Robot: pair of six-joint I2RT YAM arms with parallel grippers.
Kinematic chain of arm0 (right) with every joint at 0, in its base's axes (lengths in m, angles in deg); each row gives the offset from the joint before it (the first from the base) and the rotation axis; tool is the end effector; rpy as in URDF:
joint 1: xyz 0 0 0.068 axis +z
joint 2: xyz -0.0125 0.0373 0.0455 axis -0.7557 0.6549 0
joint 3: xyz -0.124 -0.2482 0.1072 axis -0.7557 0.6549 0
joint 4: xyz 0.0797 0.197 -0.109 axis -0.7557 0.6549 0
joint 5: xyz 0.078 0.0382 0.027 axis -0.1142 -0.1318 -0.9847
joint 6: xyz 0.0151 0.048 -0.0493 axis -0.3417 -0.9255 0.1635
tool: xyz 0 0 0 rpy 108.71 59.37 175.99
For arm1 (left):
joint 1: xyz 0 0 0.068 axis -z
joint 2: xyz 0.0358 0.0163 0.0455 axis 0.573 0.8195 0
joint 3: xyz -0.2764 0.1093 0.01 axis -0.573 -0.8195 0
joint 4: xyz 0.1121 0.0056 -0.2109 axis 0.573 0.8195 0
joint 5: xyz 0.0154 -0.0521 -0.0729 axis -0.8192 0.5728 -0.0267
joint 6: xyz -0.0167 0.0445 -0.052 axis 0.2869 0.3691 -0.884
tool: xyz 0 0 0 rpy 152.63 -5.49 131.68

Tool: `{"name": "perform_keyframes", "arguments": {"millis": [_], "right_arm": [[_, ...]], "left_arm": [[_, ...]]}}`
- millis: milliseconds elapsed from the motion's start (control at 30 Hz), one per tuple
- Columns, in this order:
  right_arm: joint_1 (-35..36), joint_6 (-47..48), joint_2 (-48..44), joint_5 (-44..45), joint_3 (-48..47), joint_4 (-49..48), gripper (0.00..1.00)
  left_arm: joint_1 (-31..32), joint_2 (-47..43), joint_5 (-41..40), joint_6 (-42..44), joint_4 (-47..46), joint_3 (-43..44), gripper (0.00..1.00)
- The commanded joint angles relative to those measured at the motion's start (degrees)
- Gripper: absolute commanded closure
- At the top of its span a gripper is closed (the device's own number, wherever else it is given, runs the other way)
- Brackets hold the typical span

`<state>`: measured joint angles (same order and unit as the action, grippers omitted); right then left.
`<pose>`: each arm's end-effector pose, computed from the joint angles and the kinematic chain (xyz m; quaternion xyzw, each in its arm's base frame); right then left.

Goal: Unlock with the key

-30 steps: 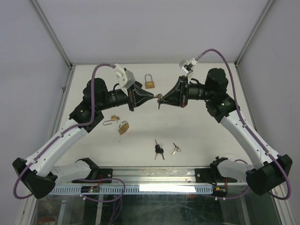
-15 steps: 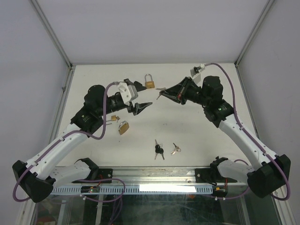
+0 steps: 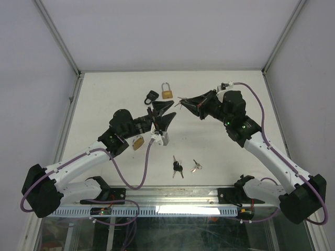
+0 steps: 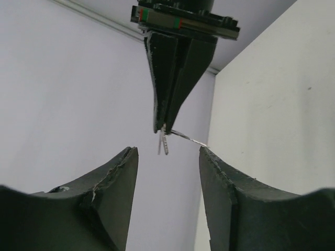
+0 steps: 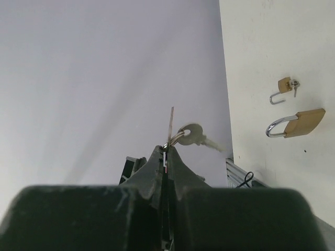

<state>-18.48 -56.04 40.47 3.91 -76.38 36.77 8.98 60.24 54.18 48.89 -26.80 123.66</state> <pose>0.1974 0.1356 0.3747 0.2475 0.7276 0.5851 0.2589 0.1544 -0.1842 0.3582 0.6444 0.2667 -0.0347 0.7159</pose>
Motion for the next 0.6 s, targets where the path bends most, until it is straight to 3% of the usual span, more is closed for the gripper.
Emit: {"name": "perform_keyframes", "arguments": {"millis": [0, 200, 433, 567], "right_arm": [[0.5, -2.1, -1.6, 2.7, 0.2, -4.3, 1.0], [0.5, -2.2, -1.5, 2.0, 0.8, -6.8, 1.0], [0.6, -2.6, -0.8, 1.1, 0.8, -9.0, 1.0], [0.5, -2.1, -0.8, 1.0, 0.5, -9.0, 1.0]], "left_arm": [[0.4, 1.6, -3.0, 7.1, -13.3, 1.3, 0.54], [0.4, 2.1, -0.6, 9.2, -8.8, 2.4, 0.68], [0.5, 3.7, -0.4, 10.6, -0.7, 5.5, 0.6], [0.5, 4.5, -1.1, 11.2, -0.2, 6.6, 0.67]]}}
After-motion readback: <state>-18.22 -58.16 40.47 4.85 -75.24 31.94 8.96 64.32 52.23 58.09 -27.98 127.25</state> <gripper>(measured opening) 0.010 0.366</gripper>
